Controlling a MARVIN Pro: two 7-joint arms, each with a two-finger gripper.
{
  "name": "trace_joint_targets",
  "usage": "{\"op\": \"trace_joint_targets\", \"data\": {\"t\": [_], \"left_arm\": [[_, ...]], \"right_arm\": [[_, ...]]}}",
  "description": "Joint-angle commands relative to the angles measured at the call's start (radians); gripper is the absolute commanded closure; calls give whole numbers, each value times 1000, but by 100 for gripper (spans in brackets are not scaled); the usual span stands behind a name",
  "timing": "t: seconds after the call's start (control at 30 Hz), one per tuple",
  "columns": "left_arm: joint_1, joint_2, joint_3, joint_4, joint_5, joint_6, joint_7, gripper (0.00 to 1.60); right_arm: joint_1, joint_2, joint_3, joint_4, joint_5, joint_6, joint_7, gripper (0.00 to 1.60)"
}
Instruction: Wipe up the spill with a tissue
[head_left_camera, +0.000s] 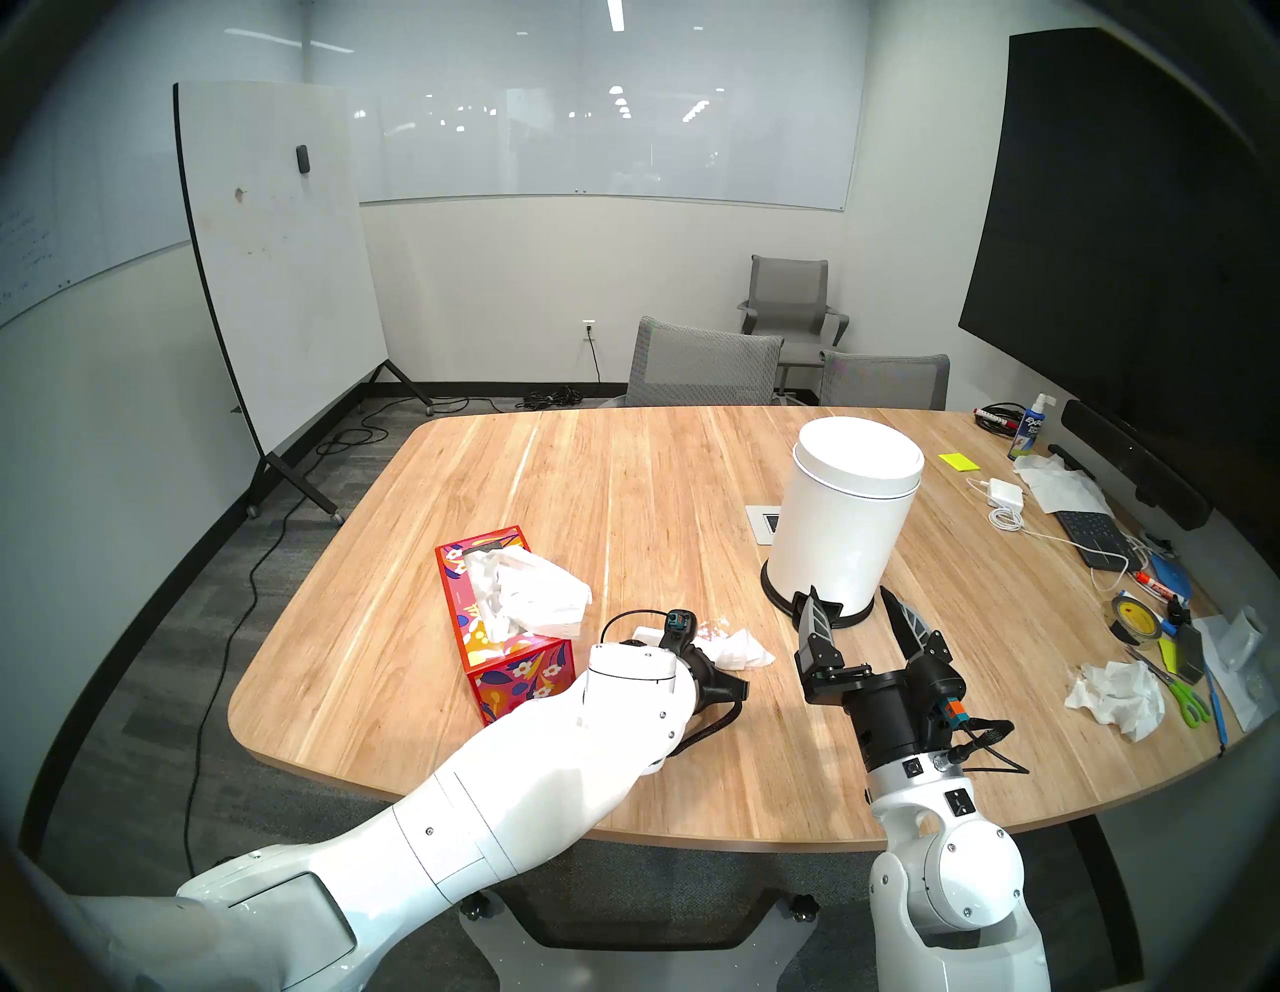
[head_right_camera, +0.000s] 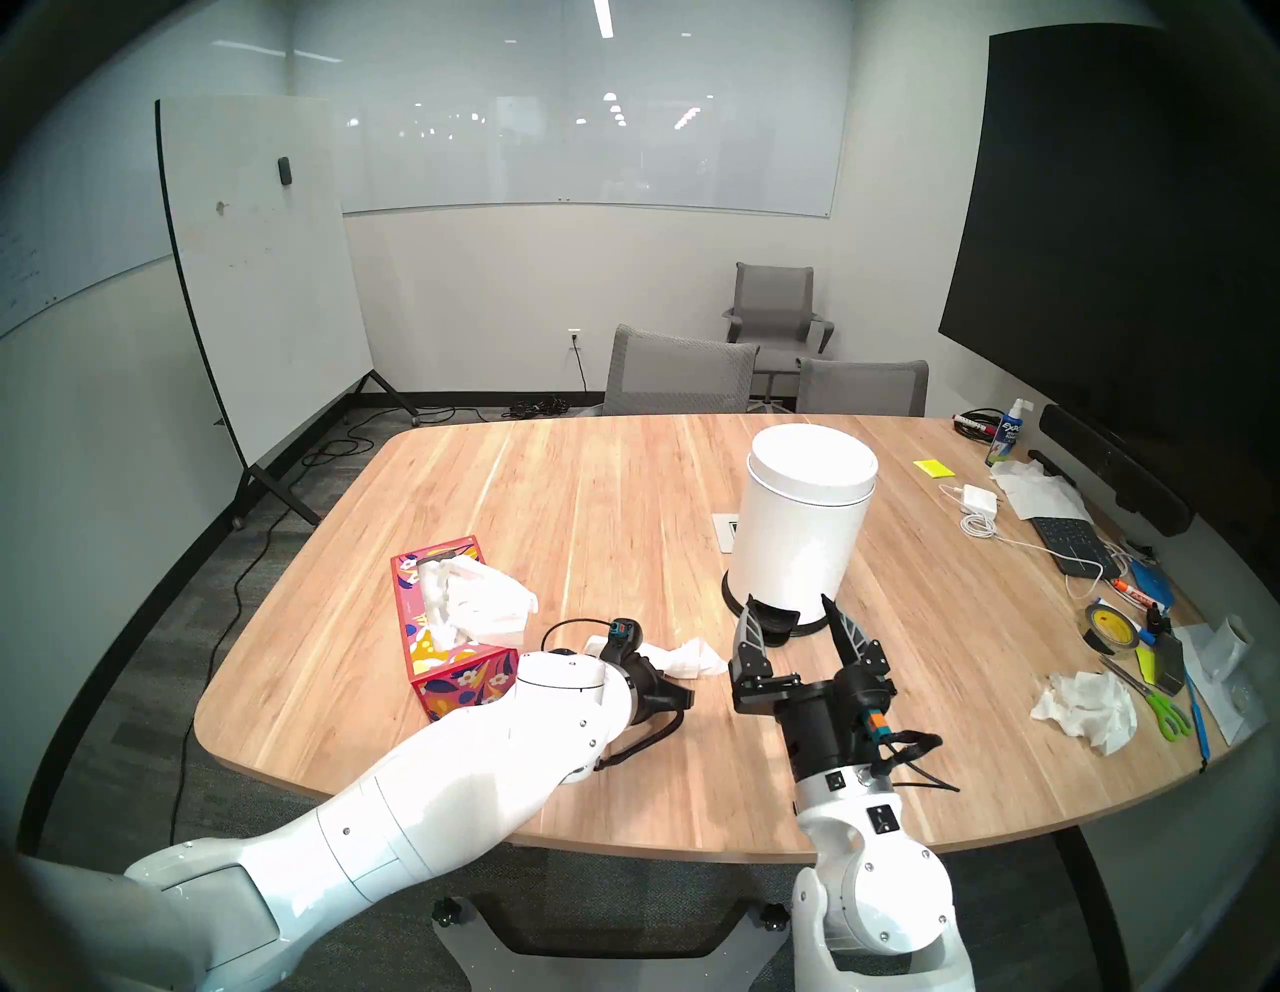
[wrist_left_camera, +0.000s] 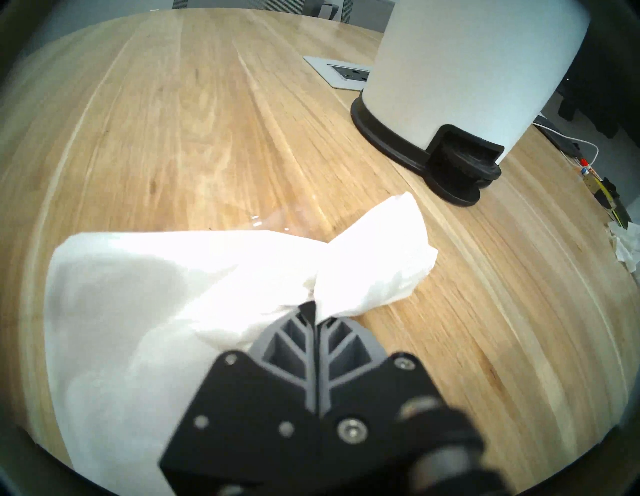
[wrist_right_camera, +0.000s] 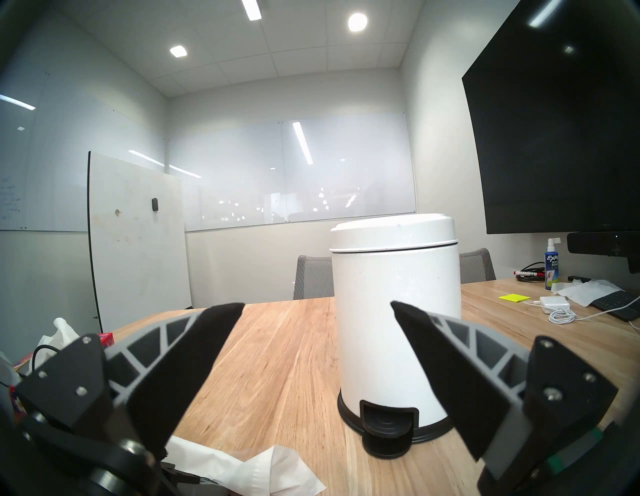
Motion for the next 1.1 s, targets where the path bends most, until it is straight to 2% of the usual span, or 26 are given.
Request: {"op": "trace_joint_targets", "data": {"t": [0.0, 0.03, 0.1, 0.23, 0.27, 0.33, 0.4, 0.43, 0.5, 0.63, 0.7, 0.77, 0.83, 0.93, 1.07], "left_arm": [[102, 56, 22, -104, -16, 2, 10, 160], [102, 56, 22, -104, -16, 2, 10, 160], [137, 120, 28, -115, -29, -4, 19, 160], [165, 144, 4, -65, -22, 2, 40, 160], [180, 169, -9, -72, -17, -8, 33, 160], [175, 156, -27, -46, -12, -7, 37, 160], [155, 192, -55, -44, -16, -26, 11, 160], [148, 179, -73, -32, -11, -27, 6, 160], [116, 197, -78, -35, -20, -39, -23, 160], [57, 159, -95, -7, -18, -32, -57, 160], [-14, 99, -91, 12, -15, -3, -69, 160], [-21, 76, -98, 13, -6, 8, -70, 160], [-53, 37, -70, 13, -3, 22, -64, 160], [-51, 12, -55, 8, 3, 30, -55, 160], [-26, 16, -41, -17, 2, 38, -41, 160]], "right_arm": [[3, 2, 0, -22, -1, -4, 2, 0], [3, 2, 0, -22, -1, -4, 2, 0], [4, 2, 0, -20, 0, -5, 2, 0], [5, 1, 0, -18, 0, -5, 1, 0], [6, 1, 0, -18, 0, -5, 1, 0], [6, 1, 0, -17, 0, -5, 1, 0], [6, 1, 0, -17, 0, -5, 1, 0], [6, 1, 0, -17, 0, -5, 1, 0], [5, 2, 0, -18, 0, -5, 1, 0], [4, 2, 0, -21, 0, -5, 2, 0], [3, 2, 0, -22, -1, -4, 2, 0], [3, 2, 0, -22, -1, -4, 2, 0], [3, 2, 0, -22, -1, -4, 2, 0], [3, 2, 0, -22, -1, -4, 2, 0], [3, 2, 0, -23, -1, -4, 2, 0]]}}
